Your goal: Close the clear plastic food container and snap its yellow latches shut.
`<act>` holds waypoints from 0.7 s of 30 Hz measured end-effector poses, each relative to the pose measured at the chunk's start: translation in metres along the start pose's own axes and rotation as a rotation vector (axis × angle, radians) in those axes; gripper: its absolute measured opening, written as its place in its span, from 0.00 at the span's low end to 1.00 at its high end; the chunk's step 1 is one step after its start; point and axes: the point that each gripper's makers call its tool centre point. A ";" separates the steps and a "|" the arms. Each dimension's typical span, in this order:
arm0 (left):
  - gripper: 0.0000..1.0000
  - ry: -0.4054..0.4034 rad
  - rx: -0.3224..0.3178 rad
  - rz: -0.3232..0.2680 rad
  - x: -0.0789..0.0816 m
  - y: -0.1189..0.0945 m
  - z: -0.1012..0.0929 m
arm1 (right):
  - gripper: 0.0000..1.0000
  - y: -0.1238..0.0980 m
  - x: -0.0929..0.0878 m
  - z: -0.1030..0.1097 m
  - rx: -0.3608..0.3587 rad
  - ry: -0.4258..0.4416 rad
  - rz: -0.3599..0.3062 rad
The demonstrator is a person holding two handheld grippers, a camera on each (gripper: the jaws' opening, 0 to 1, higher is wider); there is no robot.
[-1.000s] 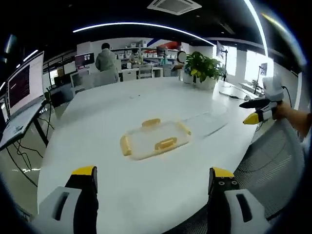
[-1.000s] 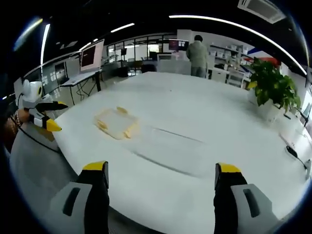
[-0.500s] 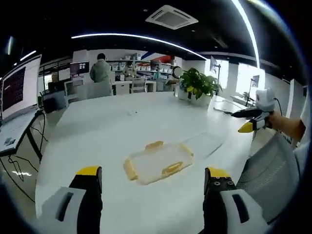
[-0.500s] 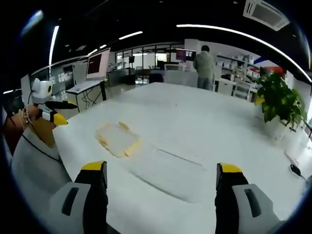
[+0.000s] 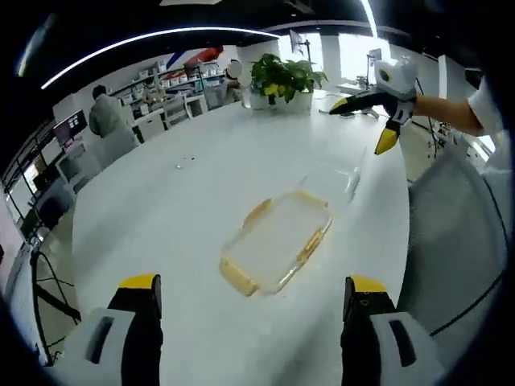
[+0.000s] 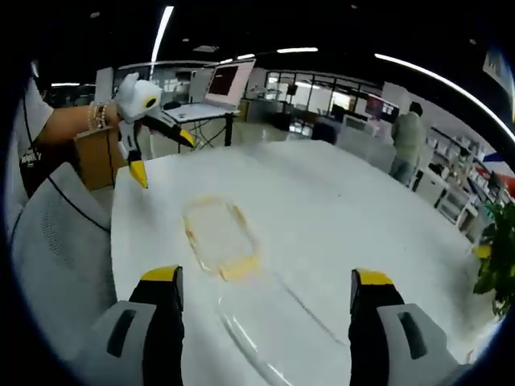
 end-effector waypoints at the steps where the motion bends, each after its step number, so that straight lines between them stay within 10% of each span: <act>1: 0.93 0.015 -0.053 0.031 -0.003 0.005 -0.004 | 0.81 0.004 0.000 0.003 0.024 -0.013 0.020; 3: 0.97 0.066 -0.173 0.093 -0.012 0.011 -0.015 | 0.81 0.014 -0.004 0.007 0.060 -0.025 0.085; 7: 0.91 0.176 -0.212 0.216 -0.025 0.021 -0.004 | 0.83 0.033 -0.016 0.006 0.077 -0.069 0.202; 14: 0.79 0.165 -0.317 0.242 -0.022 0.038 -0.005 | 0.70 0.054 -0.023 0.014 0.185 -0.043 0.327; 18: 0.84 0.340 -0.334 0.265 -0.023 0.050 0.002 | 0.67 0.067 -0.023 0.014 0.213 -0.123 0.360; 21: 0.80 0.319 -0.362 0.267 -0.022 0.054 0.001 | 0.68 0.076 -0.027 0.016 0.241 -0.105 0.403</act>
Point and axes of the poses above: the point that each gripper's makers call its tool centre point, and the gripper's own axes: y roughly forward along the fingers, z roughly to its left, x roughly out of its top, and after that the axes turned 8 degrees about y, right-handed
